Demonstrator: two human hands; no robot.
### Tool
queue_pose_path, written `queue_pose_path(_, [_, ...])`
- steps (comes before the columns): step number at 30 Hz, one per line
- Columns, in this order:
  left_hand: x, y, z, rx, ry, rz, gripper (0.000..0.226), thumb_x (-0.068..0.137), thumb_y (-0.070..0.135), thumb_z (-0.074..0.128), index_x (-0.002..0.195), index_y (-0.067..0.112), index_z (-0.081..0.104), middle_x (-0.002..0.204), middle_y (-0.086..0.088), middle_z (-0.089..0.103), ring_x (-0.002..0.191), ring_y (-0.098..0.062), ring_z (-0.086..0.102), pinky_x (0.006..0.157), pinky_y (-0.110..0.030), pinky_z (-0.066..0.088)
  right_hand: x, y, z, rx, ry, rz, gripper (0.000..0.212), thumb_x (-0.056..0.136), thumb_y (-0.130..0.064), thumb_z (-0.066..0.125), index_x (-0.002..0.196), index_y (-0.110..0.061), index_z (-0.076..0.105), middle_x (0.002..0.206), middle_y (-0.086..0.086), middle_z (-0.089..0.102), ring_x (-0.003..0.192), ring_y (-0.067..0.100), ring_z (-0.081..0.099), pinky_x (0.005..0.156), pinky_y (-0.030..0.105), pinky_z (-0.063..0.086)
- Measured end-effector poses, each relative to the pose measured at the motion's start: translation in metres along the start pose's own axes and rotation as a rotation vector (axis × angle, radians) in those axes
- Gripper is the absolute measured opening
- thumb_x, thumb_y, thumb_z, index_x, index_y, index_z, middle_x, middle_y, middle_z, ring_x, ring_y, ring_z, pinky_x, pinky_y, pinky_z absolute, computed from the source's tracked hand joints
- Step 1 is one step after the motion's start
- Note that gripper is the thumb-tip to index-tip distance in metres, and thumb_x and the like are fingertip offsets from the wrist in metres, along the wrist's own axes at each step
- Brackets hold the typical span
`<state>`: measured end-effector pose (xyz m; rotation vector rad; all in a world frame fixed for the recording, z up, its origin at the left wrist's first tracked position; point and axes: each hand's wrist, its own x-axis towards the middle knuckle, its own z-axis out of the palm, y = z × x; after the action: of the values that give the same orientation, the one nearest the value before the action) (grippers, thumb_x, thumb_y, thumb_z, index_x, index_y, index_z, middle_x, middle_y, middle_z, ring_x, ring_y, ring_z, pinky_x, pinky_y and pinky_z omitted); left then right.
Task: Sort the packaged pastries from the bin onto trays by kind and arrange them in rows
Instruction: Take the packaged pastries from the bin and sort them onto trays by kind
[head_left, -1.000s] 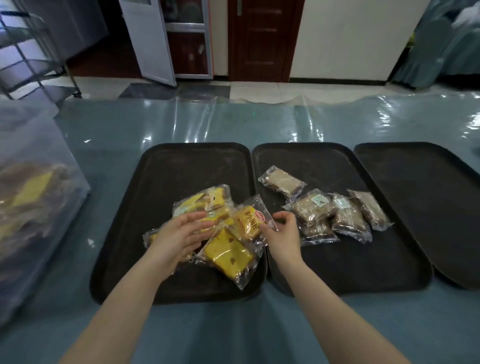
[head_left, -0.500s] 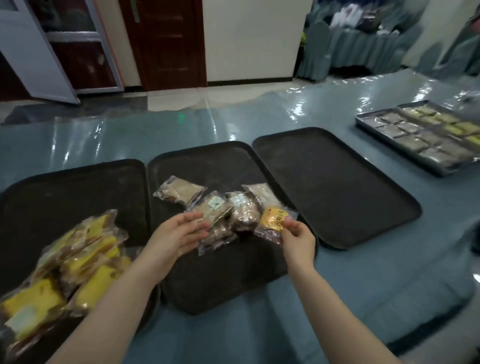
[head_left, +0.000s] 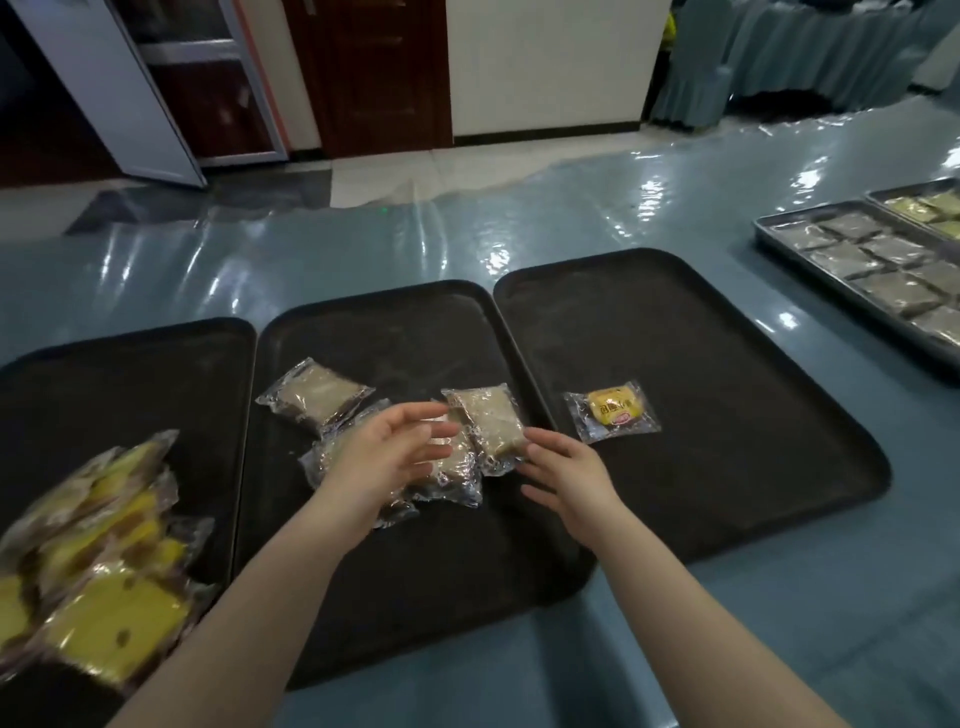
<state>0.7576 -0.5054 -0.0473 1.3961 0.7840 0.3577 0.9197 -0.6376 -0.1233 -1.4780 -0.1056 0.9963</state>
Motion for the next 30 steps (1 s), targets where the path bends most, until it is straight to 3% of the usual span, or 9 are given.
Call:
queue_pose_path(4, [-0.010,0.004,-0.027,-0.012,0.059,0.018,0.023,0.096,0.010,0.047,0.108,0.019,0.064,0.102,-0.002,0.072,0.094,-0.018,0.068,0.078,-0.029,0.052,-0.008,-0.014,0.043,-0.074,-0.124,-0.062,0.019,0.095,-0.011,0.055,0.106,-0.019,0.069,0.105,0.001,0.073,0.098,0.019,0.069,0.081,0.035,0.054])
queue_pose_path(11, [-0.064,0.011,-0.119,-0.074,0.211,0.110,0.023,0.096,0.010,0.046,0.108,0.020,0.063,0.102,-0.002,0.072,0.094,-0.017,0.068,0.081,-0.030,0.049,-0.052,-0.027,0.148,-0.097,-0.338,-0.135,0.017,0.097,-0.009,0.052,0.106,-0.014,0.066,0.104,0.005,0.073,0.094,0.021,0.068,0.086,0.036,0.053])
queue_pose_path(17, [-0.166,0.012,-0.242,-0.113,0.362,0.225,0.023,0.094,0.007,0.048,0.109,0.017,0.062,0.100,-0.004,0.073,0.090,-0.018,0.069,0.075,-0.025,0.054,-0.116,0.004,0.286,-0.109,-0.510,-0.154,0.018,0.097,-0.006,0.050,0.104,-0.014,0.065,0.098,0.004,0.072,0.089,0.021,0.067,0.086,0.037,0.051])
queue_pose_path(23, [-0.299,0.013,-0.383,-0.048,0.505,0.399,0.024,0.090,0.000,0.047,0.101,0.016,0.062,0.087,-0.001,0.074,0.077,-0.013,0.068,0.076,-0.022,0.052,-0.202,0.059,0.442,-0.079,-0.708,-0.164,0.019,0.096,-0.003,0.050,0.106,-0.010,0.064,0.096,0.008,0.072,0.084,0.022,0.066,0.076,0.031,0.052])
queue_pose_path(30, [-0.369,0.032,-0.506,-0.024,0.637,0.463,0.027,0.093,0.001,0.045,0.102,0.018,0.064,0.090,-0.004,0.074,0.079,-0.015,0.068,0.072,-0.020,0.053,-0.256,0.076,0.548,-0.128,-0.813,-0.210,0.020,0.096,-0.003,0.049,0.106,-0.012,0.064,0.098,0.008,0.073,0.085,0.019,0.068,0.080,0.033,0.052])
